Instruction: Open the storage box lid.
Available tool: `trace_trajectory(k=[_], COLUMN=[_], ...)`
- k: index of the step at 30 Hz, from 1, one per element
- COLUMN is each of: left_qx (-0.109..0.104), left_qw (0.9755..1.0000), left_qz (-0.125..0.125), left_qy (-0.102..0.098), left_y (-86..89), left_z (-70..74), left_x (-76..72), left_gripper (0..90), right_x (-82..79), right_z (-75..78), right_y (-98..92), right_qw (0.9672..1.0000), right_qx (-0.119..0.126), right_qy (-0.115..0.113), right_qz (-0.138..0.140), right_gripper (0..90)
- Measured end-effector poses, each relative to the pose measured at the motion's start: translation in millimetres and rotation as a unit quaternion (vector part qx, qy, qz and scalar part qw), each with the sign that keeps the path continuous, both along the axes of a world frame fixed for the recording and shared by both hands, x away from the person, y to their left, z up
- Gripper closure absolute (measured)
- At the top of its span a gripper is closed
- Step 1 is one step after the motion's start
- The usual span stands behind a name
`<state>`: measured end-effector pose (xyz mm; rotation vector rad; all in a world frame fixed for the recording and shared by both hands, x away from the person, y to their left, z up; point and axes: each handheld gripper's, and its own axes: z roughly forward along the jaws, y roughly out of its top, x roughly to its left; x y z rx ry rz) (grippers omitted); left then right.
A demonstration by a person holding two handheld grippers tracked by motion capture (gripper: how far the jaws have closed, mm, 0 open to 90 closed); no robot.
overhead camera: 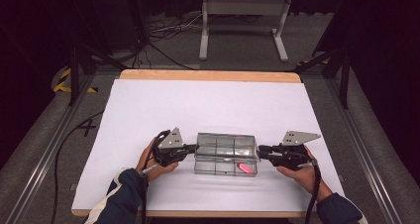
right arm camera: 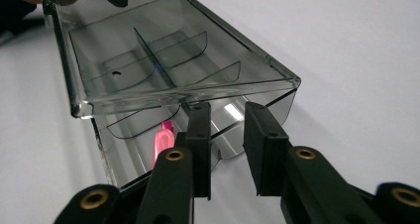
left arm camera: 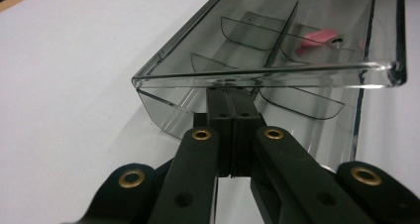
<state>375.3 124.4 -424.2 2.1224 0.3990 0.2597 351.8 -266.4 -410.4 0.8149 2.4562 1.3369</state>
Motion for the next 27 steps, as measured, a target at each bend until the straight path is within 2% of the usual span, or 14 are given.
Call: trace_trajectory(k=[1,9,15,27], left_qx=[0.001,0.004,0.011,0.02], left_qw=[1.0,1.0,0.9999,0.9997], left_qz=[0.001,0.0,-0.004,-0.011], left_qy=[0.0,0.004,0.003,0.006], left_y=[0.4,3.9,5.0,8.7], left_z=[-0.2,-2.2,-2.3,-4.8], left_x=[-0.4,-4.4,-9.4,-19.0], left_gripper=[90.0,90.0,90.0,90.0], right_x=[-1.3,-6.1,-13.4,-25.9], right_z=[-0.4,-1.0,-1.4,-3.2], right_y=[2.2,4.7,7.1,7.9], right_qw=[0.9999,0.9993,0.9986,0.9973], right_qx=[-0.005,-0.019,-0.025,-0.045], right_qy=[0.0,-0.013,-0.015,-0.019], right_qz=[0.01,0.031,0.044,0.054], right_gripper=[79.6,87.7,88.2,88.3])
